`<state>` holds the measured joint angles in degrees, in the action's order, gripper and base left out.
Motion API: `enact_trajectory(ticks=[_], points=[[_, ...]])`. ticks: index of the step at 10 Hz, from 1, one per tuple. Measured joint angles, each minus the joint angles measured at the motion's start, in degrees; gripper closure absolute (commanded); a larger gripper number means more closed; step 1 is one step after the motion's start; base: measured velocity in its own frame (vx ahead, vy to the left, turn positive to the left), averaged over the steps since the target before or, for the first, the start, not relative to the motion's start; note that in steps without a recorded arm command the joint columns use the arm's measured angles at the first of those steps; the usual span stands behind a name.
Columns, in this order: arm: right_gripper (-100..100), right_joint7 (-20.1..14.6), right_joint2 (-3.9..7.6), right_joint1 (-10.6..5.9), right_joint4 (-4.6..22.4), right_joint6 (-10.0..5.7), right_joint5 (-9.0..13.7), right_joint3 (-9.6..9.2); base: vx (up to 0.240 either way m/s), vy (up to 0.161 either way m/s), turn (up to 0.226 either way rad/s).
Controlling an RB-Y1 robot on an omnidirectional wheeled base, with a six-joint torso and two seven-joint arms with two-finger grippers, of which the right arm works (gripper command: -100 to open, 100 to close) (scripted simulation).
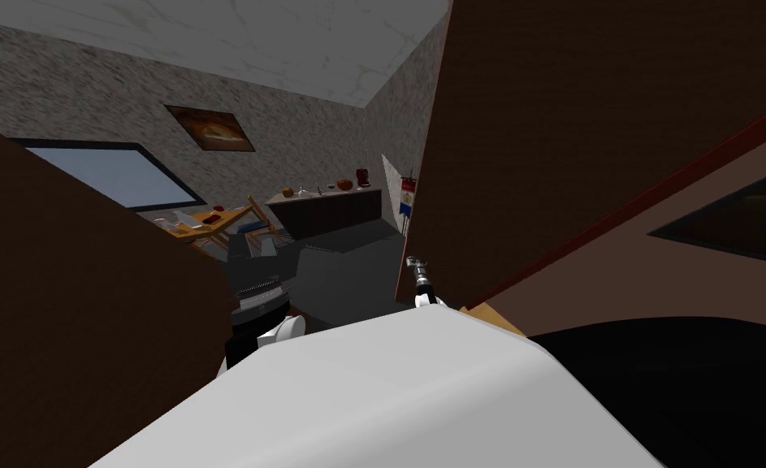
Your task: Push the door open
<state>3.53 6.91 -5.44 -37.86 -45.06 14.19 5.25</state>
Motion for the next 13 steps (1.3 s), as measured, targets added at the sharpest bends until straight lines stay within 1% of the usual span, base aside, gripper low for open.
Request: enact_trajectory(ticks=[2,3,5,6,7,8,9,10,11,12,13], points=[[100,0.25,0.22,0.00,-0.40,-0.09,0.58,0.90,0.186,0.024,-0.042],[100,0.43,0.31,0.42,-1.10,0.12,0.89,1.41,0.194,0.031,-0.058],[100,0.86,0.43,0.33,-0.62,0.07,1.64,2.58,0.196,0.030,-0.052],[100,1.17,0.43,1.05,-1.78,0.66,2.03,3.17,0.201,0.028,-0.057],[100,1.50,0.38,1.36,-2.13,0.87,2.42,3.79,0.217,0.036,-0.082],[100,1.70,0.50,0.60,-0.56,0.16,2.84,4.48,0.220,0.034,-0.067],[100,1.35,1.08,-0.32,1.81,-1.20,3.23,5.02,0.129,0.024,-0.021],[100,1.40,1.24,-0.53,2.01,-1.59,3.51,5.54,0.035,0.005,0.010],[100,1.57,1.32,-0.40,1.38,-1.45,3.61,5.75,-0.007,-0.003,0.016],[100,1.73,1.24,0.06,0.33,-0.95,3.61,5.77,0.110,0.031,-0.072],[100,1.96,1.12,0.85,-0.49,-0.31,4.00,6.29,0.166,0.047,-0.091]])
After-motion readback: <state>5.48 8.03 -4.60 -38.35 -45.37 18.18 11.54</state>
